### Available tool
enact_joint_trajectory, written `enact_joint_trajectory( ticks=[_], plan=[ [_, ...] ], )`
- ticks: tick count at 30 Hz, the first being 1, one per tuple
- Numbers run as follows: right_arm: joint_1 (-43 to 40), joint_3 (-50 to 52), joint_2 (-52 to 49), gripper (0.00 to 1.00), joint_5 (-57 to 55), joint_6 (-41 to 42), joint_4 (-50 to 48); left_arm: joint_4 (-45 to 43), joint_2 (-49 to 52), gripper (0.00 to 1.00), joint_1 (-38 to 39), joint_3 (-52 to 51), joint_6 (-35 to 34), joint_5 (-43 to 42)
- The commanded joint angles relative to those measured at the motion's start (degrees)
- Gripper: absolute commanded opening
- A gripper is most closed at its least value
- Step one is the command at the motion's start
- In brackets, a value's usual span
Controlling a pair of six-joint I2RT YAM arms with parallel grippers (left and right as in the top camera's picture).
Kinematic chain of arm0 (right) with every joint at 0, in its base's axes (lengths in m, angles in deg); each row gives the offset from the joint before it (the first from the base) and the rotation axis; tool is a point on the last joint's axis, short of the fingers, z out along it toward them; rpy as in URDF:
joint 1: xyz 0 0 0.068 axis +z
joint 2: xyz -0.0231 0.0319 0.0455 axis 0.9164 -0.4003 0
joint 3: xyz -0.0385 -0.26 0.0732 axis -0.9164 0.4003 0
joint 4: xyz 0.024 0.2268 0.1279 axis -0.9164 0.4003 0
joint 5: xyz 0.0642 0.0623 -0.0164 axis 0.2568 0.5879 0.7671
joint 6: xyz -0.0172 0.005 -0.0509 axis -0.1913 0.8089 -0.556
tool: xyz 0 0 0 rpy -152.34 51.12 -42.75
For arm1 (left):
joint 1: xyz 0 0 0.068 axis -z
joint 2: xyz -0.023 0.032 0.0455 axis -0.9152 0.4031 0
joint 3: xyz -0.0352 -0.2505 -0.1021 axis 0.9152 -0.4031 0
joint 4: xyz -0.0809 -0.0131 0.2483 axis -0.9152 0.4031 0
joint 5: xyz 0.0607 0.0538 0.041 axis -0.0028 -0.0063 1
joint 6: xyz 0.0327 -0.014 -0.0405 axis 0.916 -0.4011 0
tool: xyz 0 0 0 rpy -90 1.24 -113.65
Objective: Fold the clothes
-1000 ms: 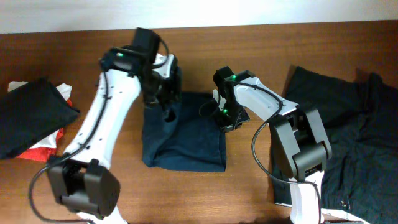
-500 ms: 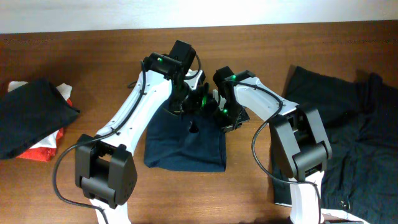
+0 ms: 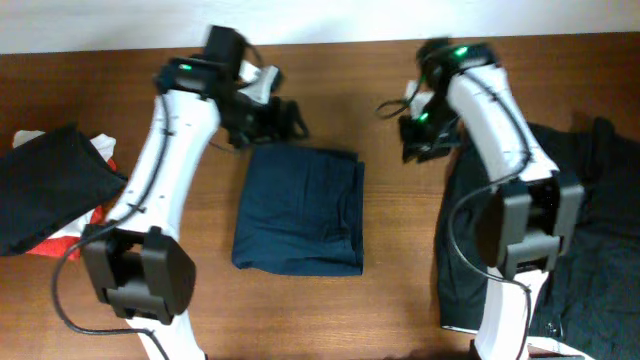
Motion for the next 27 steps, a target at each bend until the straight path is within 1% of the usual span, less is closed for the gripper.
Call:
enact_joint_trajectory(
  ticks=[1, 5, 9, 15, 18, 20, 21, 23, 25, 27],
  plan=[
    [2.3, -3.4, 1.2, 0.36, 13.8, -7.7, 3.0, -2.9, 1.6, 0.87, -4.4, 0.7, 1.3, 3.4],
    [6.6, -0.7, 1.0, 0.36, 22.3, -12.0, 3.6, -4.7, 5.8, 0.87, -5.9, 0.7, 4.0, 4.1],
    [11.8, 3.8, 1.0, 0.36, 23.9, -12.1, 2.4, -5.3, 12.1, 0.87, -5.9, 0.7, 4.4, 4.0],
    [18.5, 14.4, 1.0, 0.36, 26.9, -11.5, -4.3, -5.6, 19.6, 0.87, -6.0, 0.7, 4.4, 4.0],
    [21.3, 22.2, 1.0, 0.36, 27.6, -8.3, -10.7, -5.5, 21.9, 0.87, -6.0, 0.7, 4.4, 4.4],
    [22.5, 27.7, 1.0, 0.36, 27.6, -5.5, -16.0, -5.0, 22.1, 0.87, -6.0, 0.6, 4.4, 6.8],
    [22.8, 29.7, 1.0, 0.36, 27.6, -5.0, -17.8, -4.5, 22.1, 0.92, -6.0, 0.7, 4.4, 8.4],
    [22.8, 34.3, 1.0, 0.36, 26.3, -2.8, -21.9, -3.2, 22.1, 0.95, -6.0, 0.6, 4.4, 11.9],
    [22.5, 38.2, 1.0, 0.36, 21.1, 1.7, -25.0, -2.2, 22.1, 0.95, -6.0, 0.2, 4.4, 13.0],
    [21.7, 40.2, 1.0, 0.36, 13.2, 5.6, -25.8, -0.3, 22.1, 0.95, -6.0, -0.6, 4.4, 13.0]
  ],
)
